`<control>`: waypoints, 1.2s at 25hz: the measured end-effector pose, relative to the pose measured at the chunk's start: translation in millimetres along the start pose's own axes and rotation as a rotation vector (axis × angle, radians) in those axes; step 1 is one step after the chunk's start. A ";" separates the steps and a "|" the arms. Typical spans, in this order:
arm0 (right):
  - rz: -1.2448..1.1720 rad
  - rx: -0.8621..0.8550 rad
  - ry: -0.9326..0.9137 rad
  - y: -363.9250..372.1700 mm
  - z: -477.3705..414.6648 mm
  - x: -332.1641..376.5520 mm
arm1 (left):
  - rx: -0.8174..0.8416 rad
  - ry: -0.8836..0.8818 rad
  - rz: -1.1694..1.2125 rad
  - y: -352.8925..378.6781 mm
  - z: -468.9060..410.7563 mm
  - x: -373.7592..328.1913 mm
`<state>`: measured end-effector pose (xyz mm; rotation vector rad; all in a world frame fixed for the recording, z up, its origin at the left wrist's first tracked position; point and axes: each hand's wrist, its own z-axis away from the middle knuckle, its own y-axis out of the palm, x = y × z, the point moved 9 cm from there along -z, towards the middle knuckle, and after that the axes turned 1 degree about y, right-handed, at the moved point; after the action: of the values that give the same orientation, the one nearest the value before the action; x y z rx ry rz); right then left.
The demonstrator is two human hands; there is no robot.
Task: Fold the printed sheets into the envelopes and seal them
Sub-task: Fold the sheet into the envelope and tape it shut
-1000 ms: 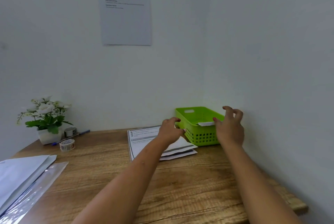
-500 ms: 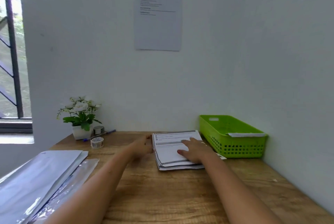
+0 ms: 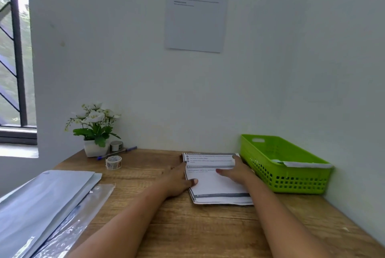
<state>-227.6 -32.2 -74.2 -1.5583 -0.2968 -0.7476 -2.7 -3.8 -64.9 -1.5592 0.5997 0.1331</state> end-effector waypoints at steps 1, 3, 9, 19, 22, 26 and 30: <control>-0.033 -0.013 0.013 -1.4 -0.7 -0.7 | -0.006 0.008 -0.002 0.1 -1.3 1.0; 0.020 0.006 0.061 2.7 -0.7 -4.7 | -0.009 0.017 -0.008 1.9 -2.5 2.3; -0.078 0.017 0.037 0.8 0.2 -7.3 | -0.015 0.094 -0.076 4.3 -5.2 -0.8; -0.095 -0.259 0.025 -25.5 18.5 3.8 | -0.034 0.152 0.000 8.7 -14.0 5.5; -0.213 -0.368 0.022 -39.3 26.3 5.4 | -0.142 0.189 0.123 -3.0 -5.8 0.7; -0.496 -0.319 0.014 -43.1 27.4 7.3 | -0.415 0.183 0.316 -45.8 13.6 2.1; -0.985 0.056 -0.011 -14.4 40.0 32.0 | -0.587 -0.012 0.799 -80.4 33.5 36.4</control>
<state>-200.9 0.6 -41.8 -1.3108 -1.1241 -1.4599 73.5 14.8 -12.2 -1.7790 1.2261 0.9927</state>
